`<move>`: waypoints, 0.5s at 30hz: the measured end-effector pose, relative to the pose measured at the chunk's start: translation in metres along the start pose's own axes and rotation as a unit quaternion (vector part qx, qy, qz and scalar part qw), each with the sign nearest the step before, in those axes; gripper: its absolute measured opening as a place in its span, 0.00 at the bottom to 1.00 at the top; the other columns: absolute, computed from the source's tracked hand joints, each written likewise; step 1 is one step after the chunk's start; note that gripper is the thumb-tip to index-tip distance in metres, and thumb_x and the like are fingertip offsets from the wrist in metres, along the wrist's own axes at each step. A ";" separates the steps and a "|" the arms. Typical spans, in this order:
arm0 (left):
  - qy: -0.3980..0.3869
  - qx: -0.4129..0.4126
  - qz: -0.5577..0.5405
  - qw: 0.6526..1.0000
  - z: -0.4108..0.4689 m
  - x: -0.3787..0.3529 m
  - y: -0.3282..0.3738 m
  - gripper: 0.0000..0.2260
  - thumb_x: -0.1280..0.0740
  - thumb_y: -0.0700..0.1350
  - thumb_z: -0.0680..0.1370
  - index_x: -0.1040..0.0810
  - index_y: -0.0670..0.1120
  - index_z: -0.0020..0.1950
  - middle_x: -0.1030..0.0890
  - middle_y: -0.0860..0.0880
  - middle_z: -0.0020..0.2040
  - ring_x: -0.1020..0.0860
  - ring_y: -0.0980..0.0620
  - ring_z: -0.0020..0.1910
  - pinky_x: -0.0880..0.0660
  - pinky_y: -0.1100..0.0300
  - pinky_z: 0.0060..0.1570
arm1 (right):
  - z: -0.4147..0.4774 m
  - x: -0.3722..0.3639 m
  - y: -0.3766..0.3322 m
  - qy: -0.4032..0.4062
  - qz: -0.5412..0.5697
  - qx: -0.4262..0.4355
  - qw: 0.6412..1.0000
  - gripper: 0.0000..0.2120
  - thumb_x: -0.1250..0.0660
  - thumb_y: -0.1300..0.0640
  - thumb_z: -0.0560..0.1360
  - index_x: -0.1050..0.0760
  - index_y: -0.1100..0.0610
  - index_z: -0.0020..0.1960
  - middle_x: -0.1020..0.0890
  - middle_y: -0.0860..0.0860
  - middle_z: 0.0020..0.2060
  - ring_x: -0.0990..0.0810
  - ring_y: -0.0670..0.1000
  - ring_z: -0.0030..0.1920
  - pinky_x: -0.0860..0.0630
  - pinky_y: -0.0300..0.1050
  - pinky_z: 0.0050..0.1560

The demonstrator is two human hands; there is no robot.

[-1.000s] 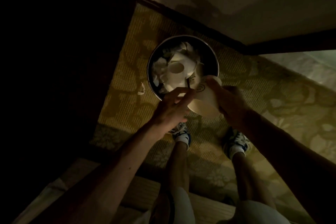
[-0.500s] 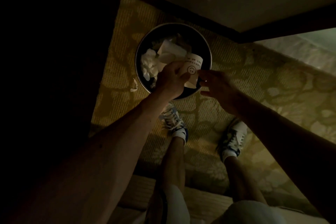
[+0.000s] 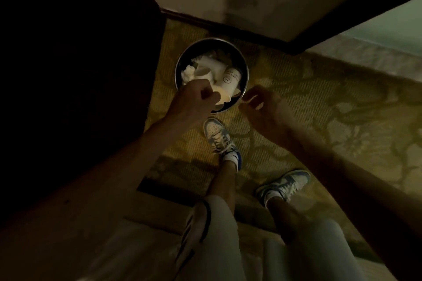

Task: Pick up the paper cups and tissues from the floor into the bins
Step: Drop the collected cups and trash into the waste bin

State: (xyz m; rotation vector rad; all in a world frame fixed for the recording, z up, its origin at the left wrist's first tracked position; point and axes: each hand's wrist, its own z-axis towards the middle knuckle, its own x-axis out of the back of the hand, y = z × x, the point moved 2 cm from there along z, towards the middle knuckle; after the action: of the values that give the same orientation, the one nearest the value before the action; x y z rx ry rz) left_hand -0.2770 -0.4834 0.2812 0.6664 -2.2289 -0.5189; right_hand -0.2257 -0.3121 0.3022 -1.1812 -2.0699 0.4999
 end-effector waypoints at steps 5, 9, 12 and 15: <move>-0.040 -0.122 0.158 0.979 -0.124 0.082 0.109 0.12 0.32 0.50 0.77 0.23 0.44 0.37 0.21 0.46 0.34 0.22 0.51 0.34 0.25 0.54 0.33 | -0.124 0.071 -0.049 0.022 -0.059 0.112 0.992 0.13 0.39 0.48 0.80 0.28 0.53 0.61 0.21 0.45 0.46 0.20 0.48 0.43 0.21 0.53 0.46; -0.037 -0.228 0.375 0.898 -0.231 0.129 0.218 0.15 0.36 0.57 0.77 0.31 0.52 0.34 0.26 0.53 0.29 0.27 0.57 0.29 0.34 0.60 0.27 | -0.240 0.137 -0.086 0.071 -0.077 0.197 0.975 0.12 0.37 0.48 0.79 0.28 0.52 0.59 0.22 0.46 0.47 0.23 0.47 0.43 0.25 0.46 0.43; -0.038 -0.312 0.456 0.833 -0.312 0.135 0.309 0.14 0.38 0.59 0.77 0.34 0.55 0.34 0.27 0.56 0.31 0.28 0.58 0.32 0.33 0.59 0.30 | -0.330 0.192 -0.095 0.136 -0.064 0.227 0.962 0.13 0.34 0.48 0.77 0.28 0.53 0.58 0.23 0.48 0.47 0.24 0.50 0.43 0.27 0.47 0.42; -0.021 -0.370 0.487 0.791 -0.373 0.121 0.392 0.15 0.42 0.61 0.77 0.32 0.55 0.35 0.26 0.54 0.30 0.27 0.58 0.31 0.29 0.56 0.31 | -0.413 0.248 -0.078 0.211 -0.039 0.222 0.951 0.13 0.35 0.45 0.77 0.28 0.51 0.58 0.24 0.46 0.46 0.26 0.48 0.42 0.30 0.46 0.42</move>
State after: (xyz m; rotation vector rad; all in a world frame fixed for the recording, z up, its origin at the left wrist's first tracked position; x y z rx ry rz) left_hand -0.1873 -0.3082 0.7999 -0.8795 -1.8306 -0.7534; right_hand -0.0572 -0.1415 0.7277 -0.8458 -1.5282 0.5806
